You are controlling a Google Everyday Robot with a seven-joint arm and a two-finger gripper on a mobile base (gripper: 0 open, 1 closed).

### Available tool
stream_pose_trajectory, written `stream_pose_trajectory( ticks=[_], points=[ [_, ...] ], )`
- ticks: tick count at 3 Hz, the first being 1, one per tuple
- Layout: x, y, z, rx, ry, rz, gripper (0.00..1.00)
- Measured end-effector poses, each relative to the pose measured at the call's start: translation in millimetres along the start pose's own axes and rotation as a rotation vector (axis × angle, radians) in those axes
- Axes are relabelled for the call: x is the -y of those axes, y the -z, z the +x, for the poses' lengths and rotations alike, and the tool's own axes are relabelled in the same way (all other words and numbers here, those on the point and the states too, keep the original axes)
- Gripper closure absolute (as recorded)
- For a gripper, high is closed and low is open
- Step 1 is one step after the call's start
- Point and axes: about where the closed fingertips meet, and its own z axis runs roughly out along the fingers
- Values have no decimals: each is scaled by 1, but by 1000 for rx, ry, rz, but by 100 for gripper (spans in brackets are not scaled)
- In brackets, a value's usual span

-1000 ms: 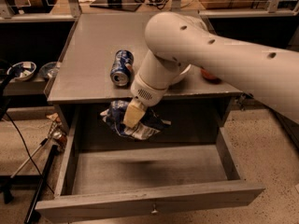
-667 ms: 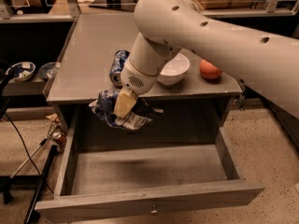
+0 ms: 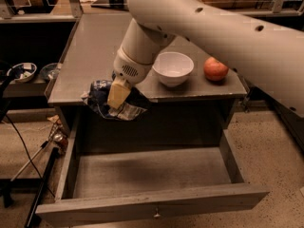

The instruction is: Pick blue chip bag from top drawer and place on counter

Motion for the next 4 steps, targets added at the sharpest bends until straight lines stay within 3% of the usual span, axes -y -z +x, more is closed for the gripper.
stream_pose_trajectory(
  ticks=[1,3,4],
  points=[
    [6,19,-27,18,59,26,100],
    [16,10,-26,19,34,30,100],
    [42,2,-36,-3,18,56,100]
  ],
)
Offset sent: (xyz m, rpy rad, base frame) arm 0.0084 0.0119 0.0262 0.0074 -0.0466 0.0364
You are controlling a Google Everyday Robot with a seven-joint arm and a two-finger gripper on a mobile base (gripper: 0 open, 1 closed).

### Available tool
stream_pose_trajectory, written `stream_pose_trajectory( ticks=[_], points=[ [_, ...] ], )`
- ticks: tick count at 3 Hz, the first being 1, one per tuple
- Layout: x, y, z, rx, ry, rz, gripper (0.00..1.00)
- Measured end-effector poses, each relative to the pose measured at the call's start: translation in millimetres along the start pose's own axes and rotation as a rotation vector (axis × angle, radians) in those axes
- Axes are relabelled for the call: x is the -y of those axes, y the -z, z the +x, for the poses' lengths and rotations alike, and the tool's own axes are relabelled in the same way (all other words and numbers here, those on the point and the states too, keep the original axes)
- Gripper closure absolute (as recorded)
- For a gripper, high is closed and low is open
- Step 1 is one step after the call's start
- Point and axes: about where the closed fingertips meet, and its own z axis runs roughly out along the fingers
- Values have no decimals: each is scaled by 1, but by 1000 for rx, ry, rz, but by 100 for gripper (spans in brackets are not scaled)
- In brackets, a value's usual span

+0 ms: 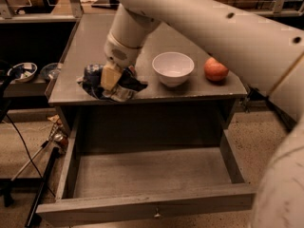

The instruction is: Pick blue chip bag from top drawer and place on counter

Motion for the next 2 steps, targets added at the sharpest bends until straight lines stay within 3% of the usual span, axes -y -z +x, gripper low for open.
stream_pose_trajectory(
  ticks=[1,2],
  points=[
    [27,-6,-27,-29,21,1,100],
    [27,-6,-27,-29,21,1,100]
  ],
)
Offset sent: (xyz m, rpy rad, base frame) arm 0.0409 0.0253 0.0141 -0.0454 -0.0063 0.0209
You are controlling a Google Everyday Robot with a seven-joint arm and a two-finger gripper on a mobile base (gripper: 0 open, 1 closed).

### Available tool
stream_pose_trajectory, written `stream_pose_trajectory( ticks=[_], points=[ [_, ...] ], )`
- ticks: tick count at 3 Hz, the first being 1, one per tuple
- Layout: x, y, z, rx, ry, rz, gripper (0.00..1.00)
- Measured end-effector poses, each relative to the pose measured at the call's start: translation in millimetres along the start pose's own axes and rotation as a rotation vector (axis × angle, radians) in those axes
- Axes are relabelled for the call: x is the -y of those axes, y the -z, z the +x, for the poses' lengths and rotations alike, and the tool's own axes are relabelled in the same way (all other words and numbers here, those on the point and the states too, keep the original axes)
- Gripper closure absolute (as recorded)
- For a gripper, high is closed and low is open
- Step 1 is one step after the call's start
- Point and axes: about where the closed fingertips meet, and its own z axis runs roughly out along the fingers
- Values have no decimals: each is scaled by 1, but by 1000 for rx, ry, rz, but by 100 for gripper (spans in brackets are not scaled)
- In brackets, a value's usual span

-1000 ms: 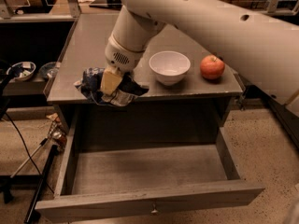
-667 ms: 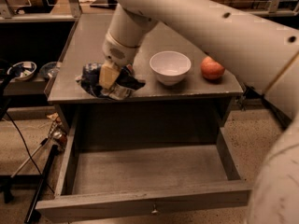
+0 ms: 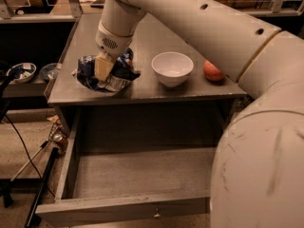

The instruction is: Pick blue chip bag from top drawer and place on counter

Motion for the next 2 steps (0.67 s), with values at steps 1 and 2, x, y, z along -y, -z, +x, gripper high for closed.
stream_pose_trajectory(
  ticks=[1,2],
  points=[
    [-13,22,-12,50,28,-17,100],
    [-28,49,-29,102,74,-31,100]
  ],
)
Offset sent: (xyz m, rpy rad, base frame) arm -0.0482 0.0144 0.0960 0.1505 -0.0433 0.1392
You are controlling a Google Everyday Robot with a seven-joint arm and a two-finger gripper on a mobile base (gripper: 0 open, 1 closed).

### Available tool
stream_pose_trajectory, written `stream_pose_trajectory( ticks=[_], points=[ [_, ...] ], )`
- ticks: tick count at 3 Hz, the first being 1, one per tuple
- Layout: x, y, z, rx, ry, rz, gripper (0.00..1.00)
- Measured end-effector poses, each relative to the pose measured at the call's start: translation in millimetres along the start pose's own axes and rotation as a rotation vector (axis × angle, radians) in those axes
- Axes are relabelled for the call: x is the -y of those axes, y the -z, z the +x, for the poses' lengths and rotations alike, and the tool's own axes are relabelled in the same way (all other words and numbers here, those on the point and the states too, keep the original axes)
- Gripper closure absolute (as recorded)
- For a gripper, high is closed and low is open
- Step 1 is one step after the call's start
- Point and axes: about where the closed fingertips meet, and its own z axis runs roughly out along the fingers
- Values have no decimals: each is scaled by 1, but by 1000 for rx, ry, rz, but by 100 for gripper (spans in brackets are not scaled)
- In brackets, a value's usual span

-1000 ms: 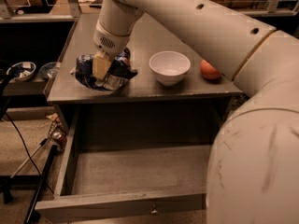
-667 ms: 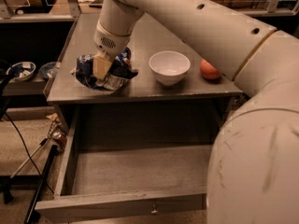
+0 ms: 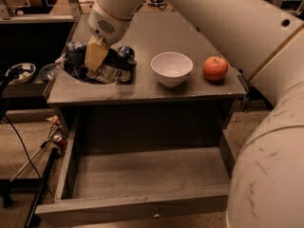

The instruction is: Pick blue chip bag from top drawer and place on counter

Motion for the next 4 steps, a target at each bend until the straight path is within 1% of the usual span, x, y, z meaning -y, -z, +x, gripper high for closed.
stream_pose_trajectory(
  ticks=[1,2,4],
  points=[
    [0,0,0,0,0,0,100],
    [46,3,-49,21,63,4,100],
    [48,-3,-47,11,62,12,100]
  ],
)
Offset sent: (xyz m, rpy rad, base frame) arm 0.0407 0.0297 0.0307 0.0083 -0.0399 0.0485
